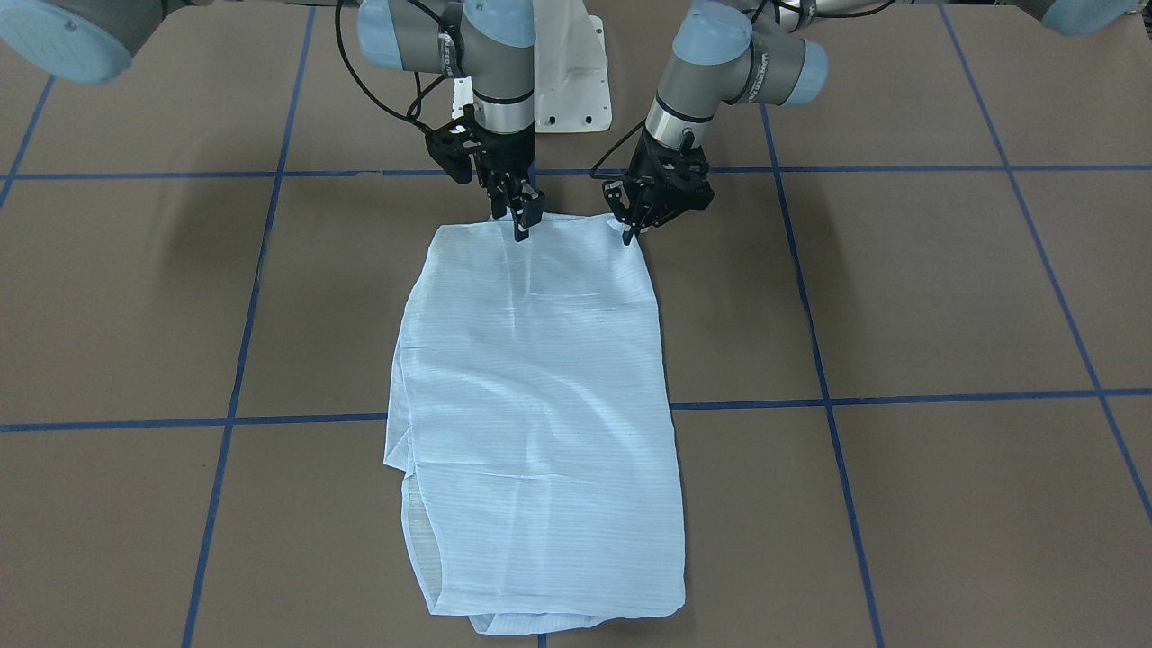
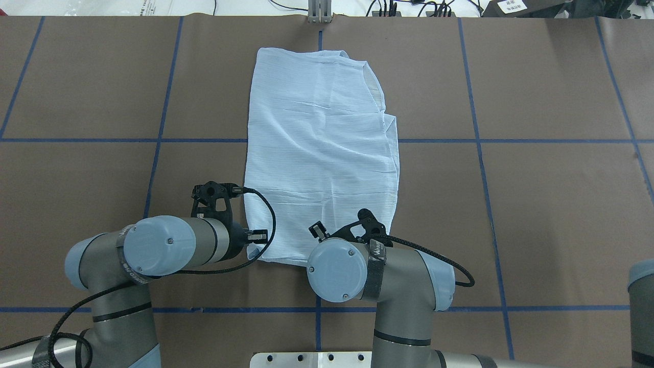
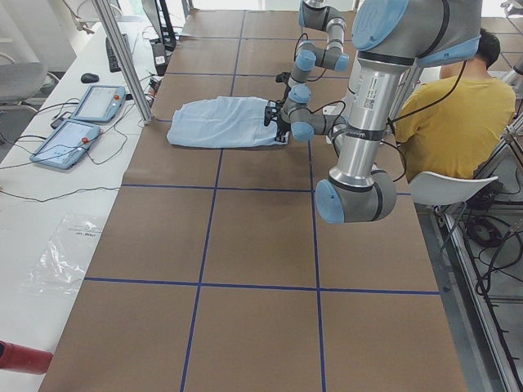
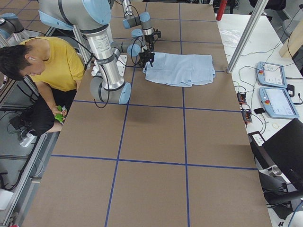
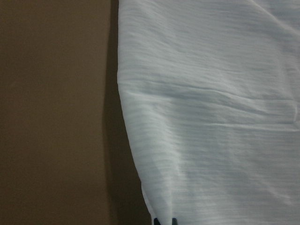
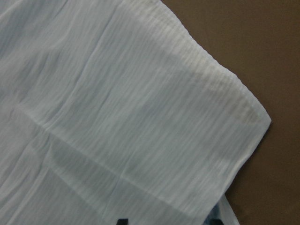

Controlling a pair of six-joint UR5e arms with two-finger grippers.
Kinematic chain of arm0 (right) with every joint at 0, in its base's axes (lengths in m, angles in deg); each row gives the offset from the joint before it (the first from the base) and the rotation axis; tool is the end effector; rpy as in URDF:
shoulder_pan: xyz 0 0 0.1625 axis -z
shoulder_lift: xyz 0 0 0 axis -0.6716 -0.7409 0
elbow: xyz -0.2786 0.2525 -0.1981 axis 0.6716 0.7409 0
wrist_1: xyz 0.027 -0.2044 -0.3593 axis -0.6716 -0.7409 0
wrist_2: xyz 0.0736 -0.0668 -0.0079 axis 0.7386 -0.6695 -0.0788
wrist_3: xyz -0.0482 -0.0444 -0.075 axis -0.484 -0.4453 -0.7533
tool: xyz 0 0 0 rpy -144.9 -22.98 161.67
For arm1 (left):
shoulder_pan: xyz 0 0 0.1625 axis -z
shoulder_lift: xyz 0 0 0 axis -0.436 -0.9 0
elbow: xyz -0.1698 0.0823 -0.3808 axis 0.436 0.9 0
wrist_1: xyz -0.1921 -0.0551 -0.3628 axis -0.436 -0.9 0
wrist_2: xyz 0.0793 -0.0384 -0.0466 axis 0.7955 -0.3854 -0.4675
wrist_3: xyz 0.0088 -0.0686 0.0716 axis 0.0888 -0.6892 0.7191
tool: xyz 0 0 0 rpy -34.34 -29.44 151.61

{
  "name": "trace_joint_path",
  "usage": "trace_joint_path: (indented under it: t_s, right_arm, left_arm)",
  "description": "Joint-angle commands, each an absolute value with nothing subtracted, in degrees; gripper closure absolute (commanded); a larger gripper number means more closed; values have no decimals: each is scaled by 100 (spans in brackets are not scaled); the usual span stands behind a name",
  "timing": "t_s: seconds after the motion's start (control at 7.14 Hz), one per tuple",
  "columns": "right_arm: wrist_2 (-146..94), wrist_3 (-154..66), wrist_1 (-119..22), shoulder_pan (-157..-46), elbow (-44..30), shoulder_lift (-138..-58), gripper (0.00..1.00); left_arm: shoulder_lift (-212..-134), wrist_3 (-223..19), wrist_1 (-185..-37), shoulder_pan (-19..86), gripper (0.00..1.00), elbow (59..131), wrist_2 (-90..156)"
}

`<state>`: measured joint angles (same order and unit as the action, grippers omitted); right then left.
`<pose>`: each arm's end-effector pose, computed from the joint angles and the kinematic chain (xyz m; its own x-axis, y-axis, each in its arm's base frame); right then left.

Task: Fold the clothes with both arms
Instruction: 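Grasp the shirt's end nearest the robot with both grippers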

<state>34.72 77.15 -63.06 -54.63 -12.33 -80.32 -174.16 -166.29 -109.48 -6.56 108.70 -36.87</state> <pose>-0.6264 -0.2858 0.2203 0.2574 0.8088 0.5288 -0.7093 0.5298 -0.4651 0.5281 -0.3236 0.2976 0.5196 0.0200 -0.8542 0.2164 0.9640 0.1542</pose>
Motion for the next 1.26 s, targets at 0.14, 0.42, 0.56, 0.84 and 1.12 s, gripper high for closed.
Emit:
trace_joint_path:
  t_s: [0.14, 0.42, 0.56, 0.84, 1.12]
  right_arm:
    - [3494, 7708, -6544, -5441, -1294, -8008, 31]
    - [3460, 7716, -6545, -5380, -1250, -8025, 28]
    - [3390, 7708, -6519, -5379, -1206, -8025, 28]
    - [3363, 7716, -6510, -5379, -1179, -8025, 28]
    - [3336, 7725, -6510, -5379, -1162, -8017, 33]
  left_arm:
    - [-17412, -16620, -10948, -651, 100, 10864, -3679]
    - [-17412, -16620, -10948, -651, 100, 10864, -3679]
    - [-17412, -16620, -10948, -651, 100, 10872, -3679]
    - [-17412, -16620, -10957, -651, 100, 10873, -3679]
    - [-17412, -16620, -10957, -651, 100, 10873, -3679]
